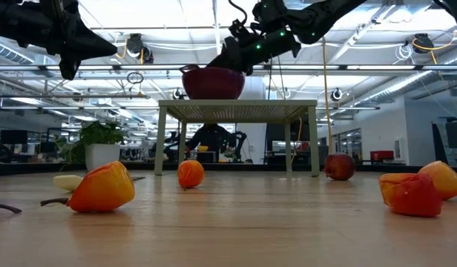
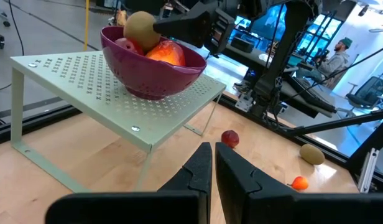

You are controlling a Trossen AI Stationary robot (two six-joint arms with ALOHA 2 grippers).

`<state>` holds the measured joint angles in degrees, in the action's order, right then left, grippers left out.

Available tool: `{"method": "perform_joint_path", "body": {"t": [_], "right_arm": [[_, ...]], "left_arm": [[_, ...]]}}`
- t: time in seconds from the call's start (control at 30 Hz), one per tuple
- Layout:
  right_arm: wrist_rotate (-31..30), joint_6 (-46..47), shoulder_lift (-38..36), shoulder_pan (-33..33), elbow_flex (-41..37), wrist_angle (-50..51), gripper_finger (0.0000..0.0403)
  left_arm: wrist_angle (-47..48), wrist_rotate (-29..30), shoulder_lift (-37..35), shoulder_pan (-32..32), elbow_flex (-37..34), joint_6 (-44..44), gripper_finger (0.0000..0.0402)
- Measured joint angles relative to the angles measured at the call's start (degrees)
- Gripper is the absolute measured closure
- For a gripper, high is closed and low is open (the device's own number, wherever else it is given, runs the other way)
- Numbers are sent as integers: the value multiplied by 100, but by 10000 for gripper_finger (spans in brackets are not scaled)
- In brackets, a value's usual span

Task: Pick & Place Fruit
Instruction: Put the kiwi into the strainer bowl on the shelf

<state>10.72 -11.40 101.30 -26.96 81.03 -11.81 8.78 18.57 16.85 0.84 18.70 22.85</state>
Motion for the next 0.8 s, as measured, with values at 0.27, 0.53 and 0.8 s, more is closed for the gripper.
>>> {"method": "perform_joint_path", "body": {"t": [0.27,0.53,0.8], "right_arm": [[-36,-63,-352,22,-7,-36,94],[-20,-26,-1206,248,-2,886,94],[-217,91,-2336,795,0,3494,94]], "left_arm": [[0,-2,-1,0,0,-6,382],[0,-4,-1,0,0,-7,382],[4,-11,-1,0,0,-103,382]]}}
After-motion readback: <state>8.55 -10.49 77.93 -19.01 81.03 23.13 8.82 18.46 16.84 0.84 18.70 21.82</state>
